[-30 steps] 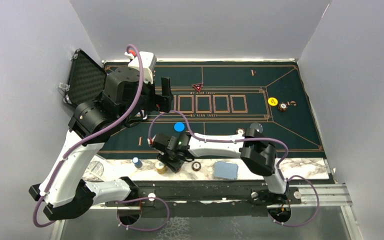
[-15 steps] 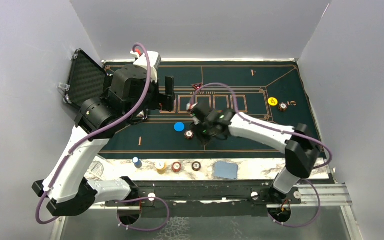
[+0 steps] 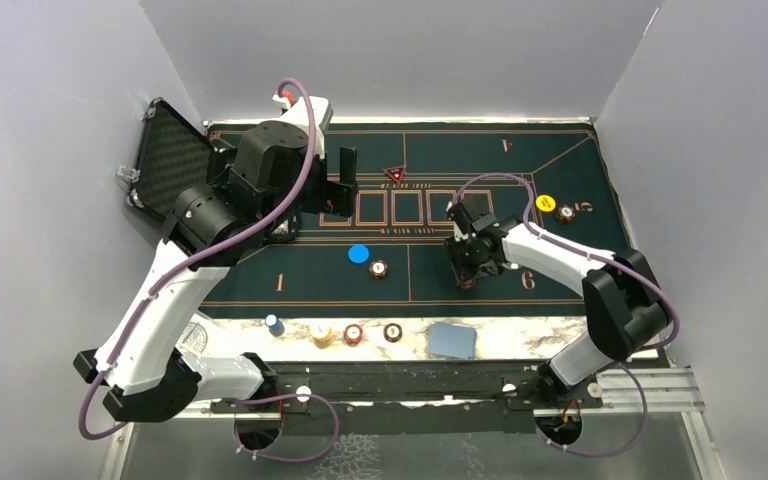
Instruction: Distribute texas hold em gaming equipment
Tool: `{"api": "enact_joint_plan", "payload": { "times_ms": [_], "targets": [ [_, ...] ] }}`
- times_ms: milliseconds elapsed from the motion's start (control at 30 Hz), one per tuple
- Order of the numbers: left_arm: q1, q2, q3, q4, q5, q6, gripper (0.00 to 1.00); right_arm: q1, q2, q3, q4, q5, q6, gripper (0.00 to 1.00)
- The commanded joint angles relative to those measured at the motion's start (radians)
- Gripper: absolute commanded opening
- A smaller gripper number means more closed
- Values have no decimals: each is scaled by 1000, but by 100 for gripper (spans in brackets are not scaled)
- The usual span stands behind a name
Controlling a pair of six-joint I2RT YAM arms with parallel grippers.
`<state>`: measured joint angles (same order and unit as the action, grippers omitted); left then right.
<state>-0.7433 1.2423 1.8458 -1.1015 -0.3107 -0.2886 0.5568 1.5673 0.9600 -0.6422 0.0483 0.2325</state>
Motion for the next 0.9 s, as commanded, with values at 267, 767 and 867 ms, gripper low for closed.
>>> {"api": "enact_joint_plan", "payload": {
  "times_ms": [267,767,867],
  "targets": [
    [1,19,49,3,33,14,99,6,140,78,114,33,-31,24],
    [1,11,42,7,36,4,99,13,62,247,-77,31,-68,72],
    [1,13,45,10,39,5,99,90,14,317,-107,-34,-38,76]
  ]
}}
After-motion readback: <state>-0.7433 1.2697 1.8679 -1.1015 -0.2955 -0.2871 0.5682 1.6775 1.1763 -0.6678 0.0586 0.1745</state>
